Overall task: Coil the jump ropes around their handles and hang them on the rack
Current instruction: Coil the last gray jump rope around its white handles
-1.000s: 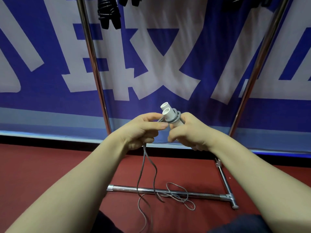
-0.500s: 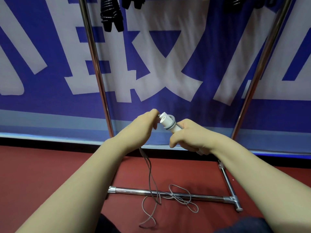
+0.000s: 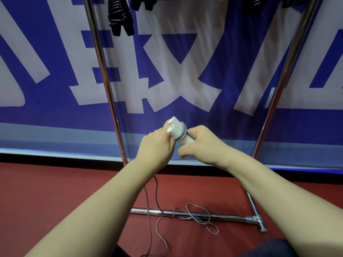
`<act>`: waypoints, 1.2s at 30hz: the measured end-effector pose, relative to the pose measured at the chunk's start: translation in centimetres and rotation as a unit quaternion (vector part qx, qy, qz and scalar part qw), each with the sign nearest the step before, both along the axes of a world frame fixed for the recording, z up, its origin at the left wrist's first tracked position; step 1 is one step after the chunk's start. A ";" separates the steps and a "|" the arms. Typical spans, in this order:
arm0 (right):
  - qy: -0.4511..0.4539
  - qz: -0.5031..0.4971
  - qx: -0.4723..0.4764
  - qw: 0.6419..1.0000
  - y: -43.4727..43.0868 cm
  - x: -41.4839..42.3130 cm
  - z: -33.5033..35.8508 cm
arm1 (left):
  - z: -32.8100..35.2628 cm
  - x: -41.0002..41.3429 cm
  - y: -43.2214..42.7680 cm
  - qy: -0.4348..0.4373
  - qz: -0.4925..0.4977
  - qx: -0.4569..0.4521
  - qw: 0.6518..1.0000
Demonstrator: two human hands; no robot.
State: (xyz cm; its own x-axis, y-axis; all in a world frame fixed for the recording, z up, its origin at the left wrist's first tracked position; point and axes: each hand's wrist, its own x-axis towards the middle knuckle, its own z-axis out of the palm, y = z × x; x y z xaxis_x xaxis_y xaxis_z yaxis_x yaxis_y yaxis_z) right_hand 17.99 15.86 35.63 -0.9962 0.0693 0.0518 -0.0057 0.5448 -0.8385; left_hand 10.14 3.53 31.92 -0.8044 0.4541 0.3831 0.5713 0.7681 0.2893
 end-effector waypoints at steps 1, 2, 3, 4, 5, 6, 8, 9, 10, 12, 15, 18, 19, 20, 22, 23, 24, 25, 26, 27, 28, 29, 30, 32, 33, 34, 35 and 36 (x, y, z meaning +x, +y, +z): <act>0.007 -0.004 0.000 1.000 -0.1 0.0 0.0 | 0.0 0.1 -0.1 -0.025 -0.012 0.063 0.998; 0.011 -0.009 0.000 1.000 -0.1 -0.1 0.1 | -0.2 -0.1 -0.2 -0.043 -0.030 0.119 0.992; 0.013 -0.011 -0.001 1.000 -0.1 -0.1 0.0 | -0.4 -0.2 -0.4 -0.058 -0.054 0.159 0.984; 0.013 -0.012 -0.001 1.000 -0.2 0.0 0.0 | -0.5 -0.3 -0.5 -0.081 -0.081 0.184 0.976; 0.012 -0.013 -0.002 1.000 -0.2 0.0 0.0 | -0.6 -0.3 -0.7 -0.101 -0.111 0.196 0.969; 0.013 -0.016 -0.002 1.000 -0.3 0.0 0.1 | -0.6 -0.4 -0.9 -0.124 -0.139 0.213 0.959; 0.015 -0.033 0.000 0.999 -0.3 0.1 0.1 | -0.2 -0.2 -0.9 -0.172 -0.188 0.245 0.935; 0.015 -0.048 0.004 0.999 -0.2 0.0 0.2 | 0.1 -0.1 -0.9 -0.194 -0.205 0.251 0.926; 0.015 -0.066 0.012 0.998 -0.1 -0.2 0.1 | 0.3 0.0 -0.7 -0.214 -0.214 0.253 0.919; 0.017 -0.108 0.031 0.994 0.3 -0.8 -0.1 | 0.4 0.0 -0.4 -0.228 -0.217 0.248 0.916; 0.013 -0.162 0.048 0.986 1.0 -1.5 -0.3 | 0.2 -0.1 0.1 -0.236 -0.219 0.252 0.912; 0.007 -0.196 0.035 0.980 1.8 -2.0 -0.3 | 0.6 0.1 0.8 -0.284 -0.207 0.273 0.896; 0.004 -0.206 0.038 0.978 2.0 -2.2 -0.3 | 0.9 0.1 0.9 -0.293 -0.197 0.279 0.893; 0.000 -0.216 0.044 0.976 2.2 -2.3 -0.3 | 1.0 0.1 1.0 -0.302 -0.189 0.282 0.891; -0.006 -0.238 0.073 0.969 2.7 -2.5 -0.4 | 1.0 0.2 0.9 -0.319 -0.181 0.267 0.891; -0.008 -0.246 0.105 0.963 2.9 -2.5 -0.6 | 1.0 0.4 0.9 -0.332 -0.178 0.254 0.891; -0.013 -0.250 0.143 0.957 3.0 -2.5 -0.8 | 1.0 0.7 0.9 -0.347 -0.173 0.244 0.889; -0.019 -0.252 0.173 0.952 3.0 -2.5 -1.1 | 0.9 1.0 0.8 -0.363 -0.171 0.239 0.884; -0.023 -0.254 0.197 0.947 3.0 -2.5 -1.3 | 0.9 1.2 0.8 -0.383 -0.171 0.236 0.877; -0.027 -0.257 0.219 0.941 3.0 -2.6 -1.6 | 0.9 1.4 0.7 -0.405 -0.174 0.232 0.867; -0.031 -0.259 0.243 0.934 3.1 -2.6 -1.8 | 0.8 1.6 0.6 -0.428 -0.179 0.226 0.857; -0.036 -0.259 0.268 0.927 3.3 -2.6 -2.2 | 0.7 1.9 0.4 -0.452 -0.185 0.221 0.844; -0.041 -0.256 0.295 0.920 3.5 -2.5 -2.5 | 0.4 2.1 0.4 -0.478 -0.193 0.220 0.828; -0.054 -0.232 0.357 0.903 3.7 -2.2 -2.8 | 0.2 2.6 0.4 -0.515 -0.195 0.211 0.807; -0.063 -0.211 0.392 0.893 3.5 -2.0 -2.9 | 0.2 2.6 0.4 -0.516 -0.185 0.194 0.813; -0.068 -0.188 0.427 0.882 3.2 -1.9 -3.1 | 0.2 2.4 0.4 -0.505 -0.166 0.171 0.829; -0.069 -0.164 0.461 0.870 2.7 -1.9 -3.4 | 0.3 2.2 0.3 -0.482 -0.144 0.140 0.853; -0.072 -0.137 0.492 0.857 2.1 -1.9 -3.8 | 0.1 1.8 0.2 -0.445 -0.123 0.097 0.882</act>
State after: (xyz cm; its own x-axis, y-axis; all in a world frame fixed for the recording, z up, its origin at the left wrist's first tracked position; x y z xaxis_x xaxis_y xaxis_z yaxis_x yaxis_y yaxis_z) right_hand 16.07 18.01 31.79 -0.9503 0.2955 0.0975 0.3009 0.9526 0.0455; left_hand 11.94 3.77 32.07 -0.7113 0.6527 -0.2610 0.1945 0.5395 0.8192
